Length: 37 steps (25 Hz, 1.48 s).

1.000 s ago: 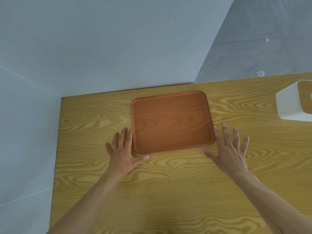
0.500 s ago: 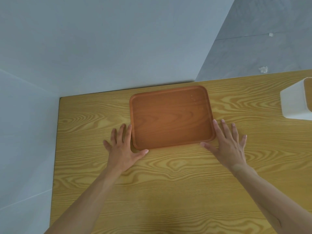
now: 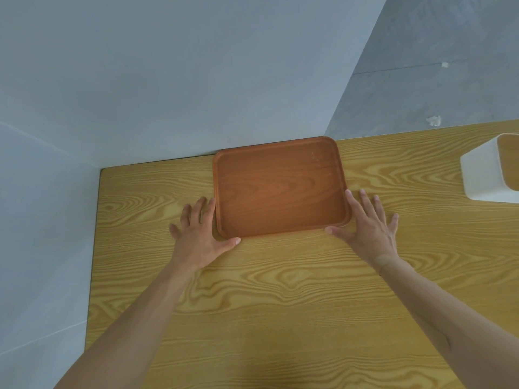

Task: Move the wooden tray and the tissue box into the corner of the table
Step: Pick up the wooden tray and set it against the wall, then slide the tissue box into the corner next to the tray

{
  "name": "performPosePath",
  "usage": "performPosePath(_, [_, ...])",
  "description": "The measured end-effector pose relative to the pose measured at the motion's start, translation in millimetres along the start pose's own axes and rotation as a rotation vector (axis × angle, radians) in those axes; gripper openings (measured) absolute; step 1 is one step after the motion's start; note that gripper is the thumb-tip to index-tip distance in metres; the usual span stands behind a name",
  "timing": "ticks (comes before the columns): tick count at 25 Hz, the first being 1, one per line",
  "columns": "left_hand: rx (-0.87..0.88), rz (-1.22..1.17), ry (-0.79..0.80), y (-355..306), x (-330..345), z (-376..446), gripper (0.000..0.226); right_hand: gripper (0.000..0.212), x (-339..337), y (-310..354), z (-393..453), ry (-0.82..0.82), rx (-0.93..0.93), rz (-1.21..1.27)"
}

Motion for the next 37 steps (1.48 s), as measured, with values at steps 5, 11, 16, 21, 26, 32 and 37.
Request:
performPosePath(5, [-0.003, -0.019, 0.020, -4, -3, -2, 0.120, 0.099, 0, 2, -1, 0.007, 0.025, 0.082])
performPosePath(11, [-0.010, -0.001, 0.039, 3, -6, -3, 0.120, 0.099, 1, 9, 0, 0.041, 0.055, 0.097])
performPosePath(16, [-0.011, 0.023, 0.050, 6, -5, -3, 0.118, 0.097, -1, 10, -2, 0.070, 0.061, 0.084])
performPosePath(21, [0.012, 0.098, 0.104, 8, -24, -5, 0.108, 0.089, -16, 19, -10, 0.109, 0.053, 0.006])
performPosePath(26, [0.121, 0.055, 0.119, 5, -76, -7, 0.069, 0.053, -50, 47, -42, 0.012, -0.134, -0.111])
performPosePath(32, [0.510, 0.087, 0.098, -41, -121, -50, 0.061, 0.046, -96, 66, -105, -0.092, -0.320, -0.197])
performPosePath(37, [0.730, 0.182, -0.119, -103, -130, -109, 0.060, 0.036, -125, 42, -177, -0.296, -0.424, -0.198])
Point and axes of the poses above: each hand's wrist, its own z-axis towards the middle knuckle, its own x-axis out of the palm, y = z × x, the point moved 2 cm from there along z, towards the middle knuckle, and after that the axes turned 15 degrees about y, right-handed, at the moved point
